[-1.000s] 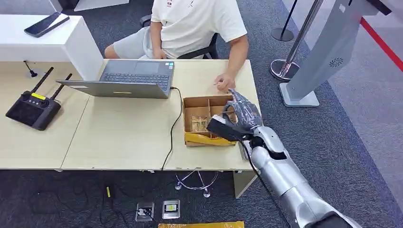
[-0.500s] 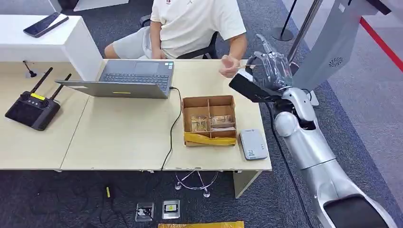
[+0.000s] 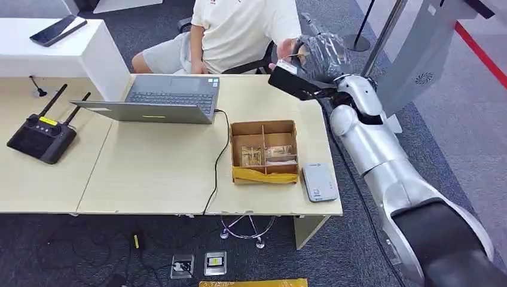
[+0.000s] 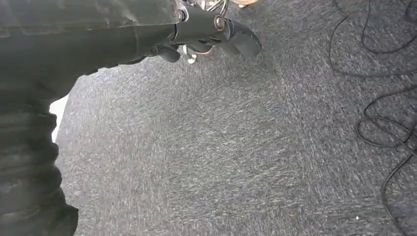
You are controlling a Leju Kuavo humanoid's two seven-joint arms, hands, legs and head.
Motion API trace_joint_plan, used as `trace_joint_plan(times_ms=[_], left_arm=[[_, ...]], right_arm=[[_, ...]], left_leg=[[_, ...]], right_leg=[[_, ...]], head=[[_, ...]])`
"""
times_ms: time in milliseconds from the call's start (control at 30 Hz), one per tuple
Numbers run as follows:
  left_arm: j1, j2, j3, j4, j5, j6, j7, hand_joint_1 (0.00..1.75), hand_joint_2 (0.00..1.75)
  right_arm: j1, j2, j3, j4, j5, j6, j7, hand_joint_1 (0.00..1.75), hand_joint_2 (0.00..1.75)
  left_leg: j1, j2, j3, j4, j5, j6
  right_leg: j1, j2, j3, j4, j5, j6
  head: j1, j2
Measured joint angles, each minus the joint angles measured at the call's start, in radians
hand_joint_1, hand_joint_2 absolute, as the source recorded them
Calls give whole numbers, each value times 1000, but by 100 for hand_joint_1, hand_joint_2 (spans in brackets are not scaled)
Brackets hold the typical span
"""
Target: Pass the card to the sensor for recognition and then transmit it.
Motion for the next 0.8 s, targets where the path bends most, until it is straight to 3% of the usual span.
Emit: trace_joint_plan(times_ms=[400, 433, 467, 500, 633, 800], left_arm=[[2, 7, 0, 0, 7, -2, 0, 0, 175], [3, 8, 0, 0, 7, -2, 0, 0, 175], [5, 8, 0, 0, 8, -2, 0, 0, 175], [6, 9, 0, 0, 9, -2, 0, 0, 175], [8, 9, 0, 0, 10, -2, 0, 0, 175], [13, 8, 0, 0, 10, 0, 0, 0, 175]], right_arm=[[-11, 54, 29, 173, 1, -10, 15, 175, 175], [-11, 54, 30, 177, 1, -12, 14, 159, 175], [-11, 54, 31, 186, 0, -15, 14, 35, 175], [-11, 54, 31, 191, 0, -18, 13, 0, 175], [-7, 53, 33, 213, -3, -42, 12, 0, 175], [-6, 46, 34, 226, -26, -129, 8, 0, 175]], left_leg=[[0, 0, 0, 0, 0, 0], [0, 0, 0, 0, 0, 0], [0, 0, 0, 0, 0, 0], [0, 0, 0, 0, 0, 0], [0, 0, 0, 0, 0, 0], [0, 0, 0, 0, 0, 0]], right_leg=[[0, 0, 0, 0, 0, 0], [0, 0, 0, 0, 0, 0], [0, 0, 0, 0, 0, 0], [0, 0, 0, 0, 0, 0], [0, 1, -1, 0, 0, 0], [0, 1, -1, 0, 0, 0]], head=[[0, 0], [0, 0], [0, 0], [0, 0], [0, 0], [0, 0]])
